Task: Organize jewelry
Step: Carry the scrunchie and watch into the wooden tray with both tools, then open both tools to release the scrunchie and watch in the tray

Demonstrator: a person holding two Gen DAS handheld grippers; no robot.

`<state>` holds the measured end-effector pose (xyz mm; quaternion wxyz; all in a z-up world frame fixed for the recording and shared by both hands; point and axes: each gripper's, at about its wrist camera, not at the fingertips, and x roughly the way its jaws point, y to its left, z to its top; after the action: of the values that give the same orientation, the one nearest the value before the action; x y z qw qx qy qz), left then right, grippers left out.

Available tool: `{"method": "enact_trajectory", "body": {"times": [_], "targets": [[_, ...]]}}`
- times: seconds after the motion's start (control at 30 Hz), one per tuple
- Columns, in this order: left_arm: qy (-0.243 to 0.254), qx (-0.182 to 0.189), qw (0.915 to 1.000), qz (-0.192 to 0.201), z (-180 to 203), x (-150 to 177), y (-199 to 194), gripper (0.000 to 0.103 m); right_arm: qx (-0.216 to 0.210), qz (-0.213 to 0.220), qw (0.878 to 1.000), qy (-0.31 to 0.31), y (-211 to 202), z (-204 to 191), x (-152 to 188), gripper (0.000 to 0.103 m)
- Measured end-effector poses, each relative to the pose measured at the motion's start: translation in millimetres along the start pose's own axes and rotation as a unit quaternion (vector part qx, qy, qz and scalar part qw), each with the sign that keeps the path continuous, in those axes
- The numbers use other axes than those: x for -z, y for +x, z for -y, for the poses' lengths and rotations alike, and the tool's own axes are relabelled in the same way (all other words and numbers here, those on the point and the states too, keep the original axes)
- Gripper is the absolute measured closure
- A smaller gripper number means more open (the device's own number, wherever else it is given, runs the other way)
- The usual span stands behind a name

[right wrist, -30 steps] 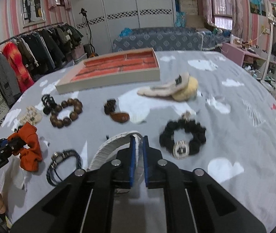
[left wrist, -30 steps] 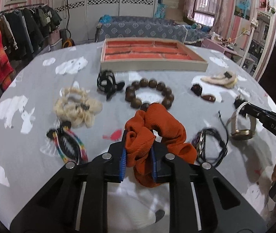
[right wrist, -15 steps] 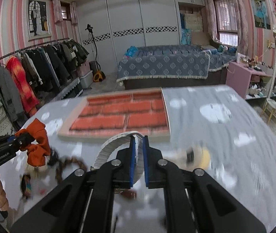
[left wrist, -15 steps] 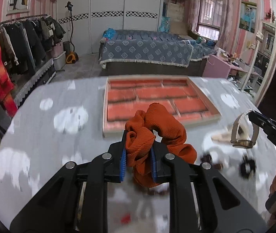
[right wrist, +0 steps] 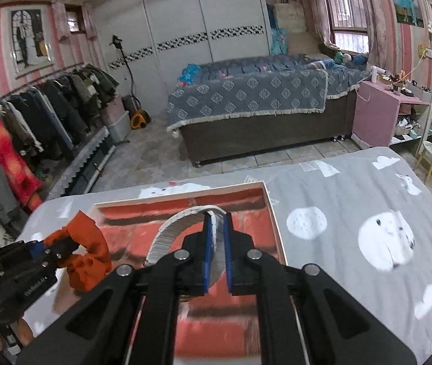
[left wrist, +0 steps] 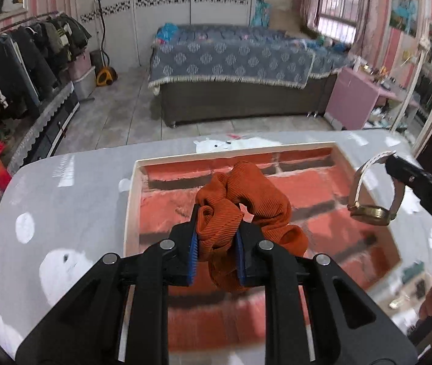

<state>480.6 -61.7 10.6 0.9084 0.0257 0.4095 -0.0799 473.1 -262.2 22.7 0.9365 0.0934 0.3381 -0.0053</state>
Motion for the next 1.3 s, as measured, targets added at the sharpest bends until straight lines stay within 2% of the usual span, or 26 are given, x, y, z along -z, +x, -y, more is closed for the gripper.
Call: {"method": "enact_trajectory", "body": {"times": [0.23, 0.47, 0.8, 0.93, 1.03, 1.1, 1.13, 1.17, 1.2, 1.23, 1.3], "targets": [[-0.028, 0.02, 0.9978, -0.057, -16.2, -26.5, 60.5, 0.085, 0.02, -0.062, 0.998, 0.002, 70.5, 4.6, -11.6, 0.095], [-0.015, -0.004, 0.996, -0.088, -20.9, -34.6, 88.6, 0.085, 0.046, -0.107, 0.993, -0.02, 105.9, 0.9, -20.5, 0.095], [-0.012, -0.02, 0.9945, -0.102, -20.4, -34.2, 106.3, 0.084, 0.064, -0.143, 0.987, -0.047, 121.6, -0.5, -22.8, 0.096], [-0.017, -0.021, 0.9943, -0.103, -18.3, -34.3, 107.7, 0.081, 0.061, -0.154, 0.986, -0.038, 127.5, 4.5, -18.0, 0.095], [-0.019, -0.022, 0.9943, -0.103, -19.6, -34.3, 107.8, 0.075, 0.059, -0.151, 0.986, -0.044, 123.4, 3.9, -17.2, 0.093], [-0.019, -0.025, 0.9945, -0.1, -20.2, -34.2, 104.2, 0.067, 0.058, -0.143, 0.987, -0.04, 116.1, 4.7, -18.0, 0.093], [-0.02, -0.026, 0.9948, -0.096, -20.5, -34.3, 100.5, 0.066, 0.056, -0.139, 0.988, -0.035, 112.4, 6.3, -19.2, 0.09], [-0.02, -0.026, 0.9949, -0.095, -22.2, -33.7, 97.5, 0.063, 0.05, -0.135, 0.989, -0.031, 106.8, 6.3, -20.7, 0.082], [-0.021, -0.025, 0.9951, -0.093, -22.0, -33.7, 92.7, 0.061, 0.045, -0.129, 0.99, -0.031, 100.4, 5.1, -22.1, 0.069], [-0.022, -0.024, 0.9953, -0.091, -22.0, -33.6, 86.5, 0.059, 0.046, -0.12, 0.991, -0.038, 91.3, 2.7, -23.1, 0.061], [-0.021, -0.022, 0.9961, -0.083, -21.9, -33.3, 73.8, 0.047, 0.053, -0.102, 0.992, -0.055, 74.0, -1.0, -24.5, 0.059]]}}
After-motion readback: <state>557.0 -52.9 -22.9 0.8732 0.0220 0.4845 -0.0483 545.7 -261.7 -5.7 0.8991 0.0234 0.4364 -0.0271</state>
